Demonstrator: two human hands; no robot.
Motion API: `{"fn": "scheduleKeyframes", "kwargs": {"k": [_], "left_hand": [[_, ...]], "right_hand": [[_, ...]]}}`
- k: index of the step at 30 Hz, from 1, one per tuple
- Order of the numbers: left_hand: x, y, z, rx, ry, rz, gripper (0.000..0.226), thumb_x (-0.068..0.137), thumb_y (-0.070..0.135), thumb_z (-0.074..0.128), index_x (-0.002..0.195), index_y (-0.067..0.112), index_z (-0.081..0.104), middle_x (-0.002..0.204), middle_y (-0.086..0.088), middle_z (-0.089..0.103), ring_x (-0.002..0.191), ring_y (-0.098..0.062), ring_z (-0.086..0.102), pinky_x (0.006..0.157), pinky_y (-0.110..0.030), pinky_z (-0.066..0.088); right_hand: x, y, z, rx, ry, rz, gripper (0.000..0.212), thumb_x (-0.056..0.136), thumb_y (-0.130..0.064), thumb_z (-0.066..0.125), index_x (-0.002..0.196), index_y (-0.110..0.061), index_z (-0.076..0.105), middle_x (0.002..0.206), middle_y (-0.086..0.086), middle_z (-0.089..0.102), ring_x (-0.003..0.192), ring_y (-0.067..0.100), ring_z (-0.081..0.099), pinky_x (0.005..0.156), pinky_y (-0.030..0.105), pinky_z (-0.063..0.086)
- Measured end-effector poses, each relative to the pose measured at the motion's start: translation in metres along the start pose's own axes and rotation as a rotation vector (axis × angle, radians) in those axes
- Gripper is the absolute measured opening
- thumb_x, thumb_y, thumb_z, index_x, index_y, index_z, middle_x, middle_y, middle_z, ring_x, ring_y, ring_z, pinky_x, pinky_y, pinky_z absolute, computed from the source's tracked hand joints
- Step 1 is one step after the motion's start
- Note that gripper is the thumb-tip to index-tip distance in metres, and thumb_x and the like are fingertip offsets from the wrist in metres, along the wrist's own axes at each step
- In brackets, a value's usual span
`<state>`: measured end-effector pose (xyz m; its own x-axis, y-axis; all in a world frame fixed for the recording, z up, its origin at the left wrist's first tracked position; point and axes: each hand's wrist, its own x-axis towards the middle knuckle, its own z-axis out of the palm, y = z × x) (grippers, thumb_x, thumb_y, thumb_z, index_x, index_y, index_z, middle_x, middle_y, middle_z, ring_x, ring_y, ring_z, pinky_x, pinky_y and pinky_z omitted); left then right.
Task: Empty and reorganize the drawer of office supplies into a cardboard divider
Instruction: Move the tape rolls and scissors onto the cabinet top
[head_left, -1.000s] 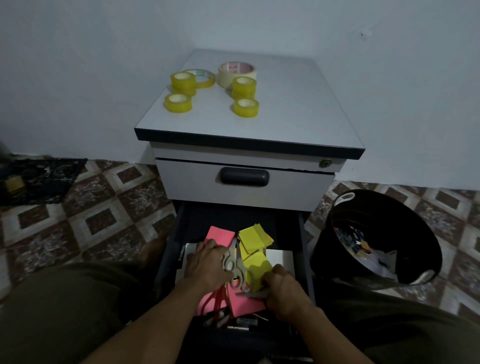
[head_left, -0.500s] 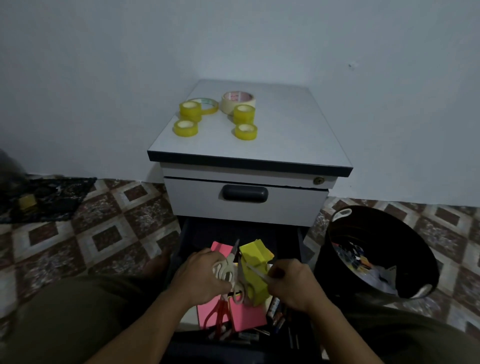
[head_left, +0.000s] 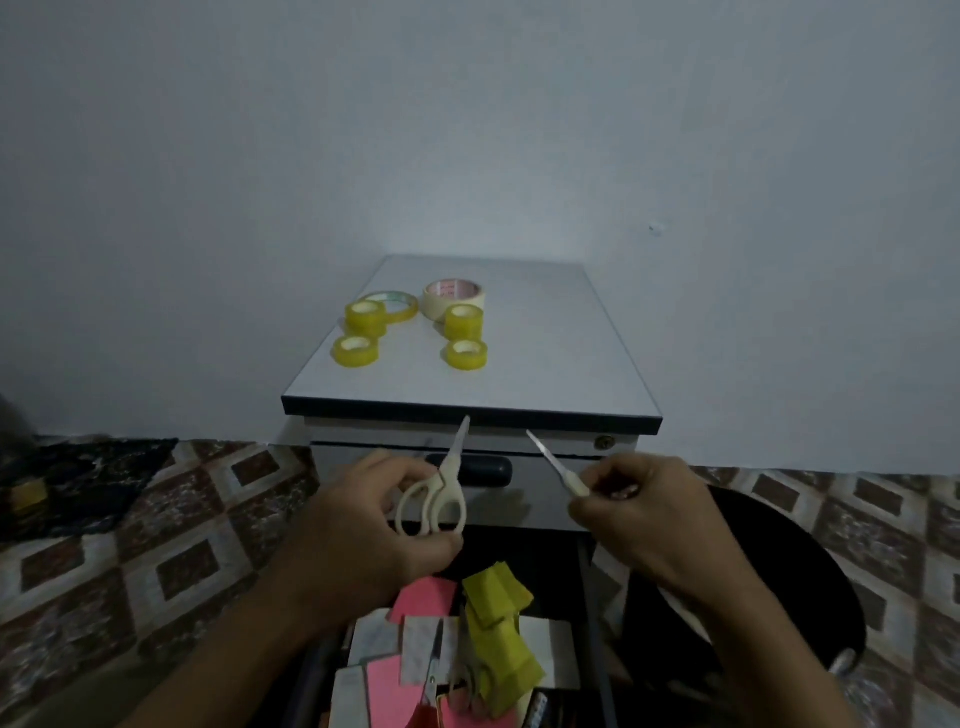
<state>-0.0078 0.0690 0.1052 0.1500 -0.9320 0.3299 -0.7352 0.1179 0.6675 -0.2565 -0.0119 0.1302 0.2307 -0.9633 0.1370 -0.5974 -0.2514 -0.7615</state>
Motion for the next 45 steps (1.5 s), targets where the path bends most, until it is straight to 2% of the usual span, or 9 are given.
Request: {"fn": "scheduleKeyframes", "kwargs": {"k": [8,13,17,20,24,32,38,42,45], "left_hand": [[0.129,0.038,-0.018,0.123,0.069,0.013,0.050,0.054,0.061,0.073,0.090,0.026,0.068,0.088,0.011,0.065,0.073,-0.004,0.057,0.064,-0.033,0.050],[0.227,0.028,0.006,0.261,-0.021,-0.028,0.049,0.054,0.064,0.075,0.090,0.031,0.067,0.095,0.005,0.065,0.089,-0.019,0.060,0.077,-0.033,0.053],[0.288,0.027,0.031,0.474,-0.106,0.003,0.052,0.061,0.069,0.069,0.103,0.038,0.066,0.104,0.004,0.062,0.104,-0.021,0.041,0.083,-0.038,0.033],[0.320,0.025,0.048,0.564,-0.183,-0.038,0.056,0.053,0.075,0.063,0.095,0.039,0.064,0.108,0.000,0.060,0.108,-0.028,0.043,0.080,-0.042,0.030],[0.337,0.019,0.059,0.647,-0.286,-0.098,0.050,0.053,0.070,0.059,0.089,0.036,0.063,0.105,-0.003,0.051,0.108,-0.033,0.038,0.090,-0.049,0.034],[0.340,0.020,0.059,0.789,-0.395,-0.042,0.064,0.064,0.083,0.060,0.106,0.036,0.065,0.116,-0.001,0.058,0.120,-0.027,0.037,0.092,-0.051,0.026],[0.333,0.026,0.058,0.828,-0.404,-0.031,0.071,0.071,0.083,0.058,0.122,0.036,0.064,0.125,-0.002,0.058,0.129,-0.028,0.035,0.102,-0.056,0.023],[0.330,0.028,0.055,0.844,-0.418,-0.034,0.083,0.064,0.089,0.054,0.129,0.038,0.058,0.132,0.000,0.055,0.130,-0.030,0.034,0.100,-0.058,0.024],[0.324,0.030,0.046,0.788,-0.345,0.000,0.089,0.061,0.091,0.052,0.135,0.043,0.051,0.138,0.004,0.051,0.130,-0.029,0.034,0.095,-0.050,0.028]], "right_hand": [[0.115,-0.030,-0.038,-0.023,0.164,0.034,0.010,0.072,-0.028,0.080,0.077,-0.020,0.075,0.070,-0.001,0.072,0.068,0.019,0.069,0.064,0.037,0.061],[0.201,-0.018,-0.034,-0.142,0.153,0.078,0.016,0.074,-0.031,0.080,0.079,-0.016,0.075,0.075,0.002,0.072,0.074,0.021,0.069,0.071,0.043,0.062],[0.255,-0.002,-0.028,-0.246,0.136,0.121,0.026,0.072,-0.029,0.076,0.084,-0.007,0.074,0.076,0.008,0.072,0.068,0.024,0.069,0.067,0.041,0.063],[0.286,0.007,-0.023,-0.299,0.121,0.125,0.028,0.071,-0.030,0.074,0.088,-0.009,0.069,0.080,0.007,0.068,0.068,0.023,0.067,0.067,0.039,0.063],[0.308,0.012,-0.017,-0.350,0.106,0.107,0.033,0.076,-0.036,0.075,0.087,-0.008,0.064,0.086,0.009,0.065,0.074,0.024,0.064,0.063,0.030,0.055],[0.312,0.015,-0.012,-0.390,0.057,0.093,0.037,0.076,-0.038,0.075,0.067,-0.009,0.053,0.069,0.007,0.055,0.055,0.016,0.052,0.040,0.023,0.033],[0.306,0.007,-0.010,-0.420,0.053,0.040,0.037,0.071,-0.032,0.081,0.063,-0.009,0.054,0.068,0.009,0.056,0.053,0.018,0.050,0.042,0.023,0.036],[0.302,0.005,-0.005,-0.467,0.109,0.023,0.041,0.073,-0.036,0.083,0.065,-0.010,0.052,0.075,0.011,0.061,0.067,0.024,0.060,0.049,0.026,0.039],[0.299,0.005,-0.007,-0.432,0.102,0.019,0.041,0.072,-0.044,0.082,0.079,-0.007,0.067,0.078,0.009,0.068,0.072,0.023,0.066,0.060,0.033,0.057]]}}
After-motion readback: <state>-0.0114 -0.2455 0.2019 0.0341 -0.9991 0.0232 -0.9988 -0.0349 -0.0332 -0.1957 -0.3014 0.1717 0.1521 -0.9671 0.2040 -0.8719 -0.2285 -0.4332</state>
